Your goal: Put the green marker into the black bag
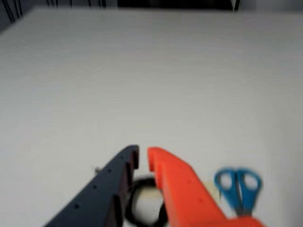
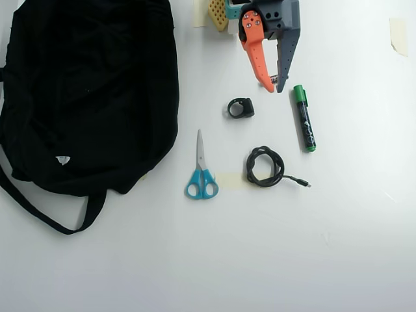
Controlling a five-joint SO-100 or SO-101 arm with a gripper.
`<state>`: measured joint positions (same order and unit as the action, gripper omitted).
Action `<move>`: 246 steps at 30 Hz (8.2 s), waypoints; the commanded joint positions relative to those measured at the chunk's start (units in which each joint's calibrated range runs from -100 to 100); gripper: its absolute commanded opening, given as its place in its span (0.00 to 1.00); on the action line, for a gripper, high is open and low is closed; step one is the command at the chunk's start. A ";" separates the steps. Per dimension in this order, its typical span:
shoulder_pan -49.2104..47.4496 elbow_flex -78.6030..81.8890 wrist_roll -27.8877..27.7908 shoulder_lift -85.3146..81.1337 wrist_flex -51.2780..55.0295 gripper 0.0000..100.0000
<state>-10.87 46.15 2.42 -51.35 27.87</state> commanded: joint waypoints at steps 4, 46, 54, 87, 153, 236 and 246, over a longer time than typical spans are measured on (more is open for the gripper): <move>2.35 -14.25 -0.27 10.10 -4.70 0.02; 1.75 -39.50 0.36 39.32 -0.13 0.02; -2.07 -39.50 0.41 30.93 31.57 0.02; -11.41 -39.50 0.31 28.61 52.84 0.02; -23.83 -32.85 11.22 43.05 51.20 0.29; -26.37 -41.03 17.77 74.59 32.94 0.40; -26.15 -40.76 17.77 74.75 32.94 0.39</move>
<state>-37.40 6.05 20.39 23.45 61.36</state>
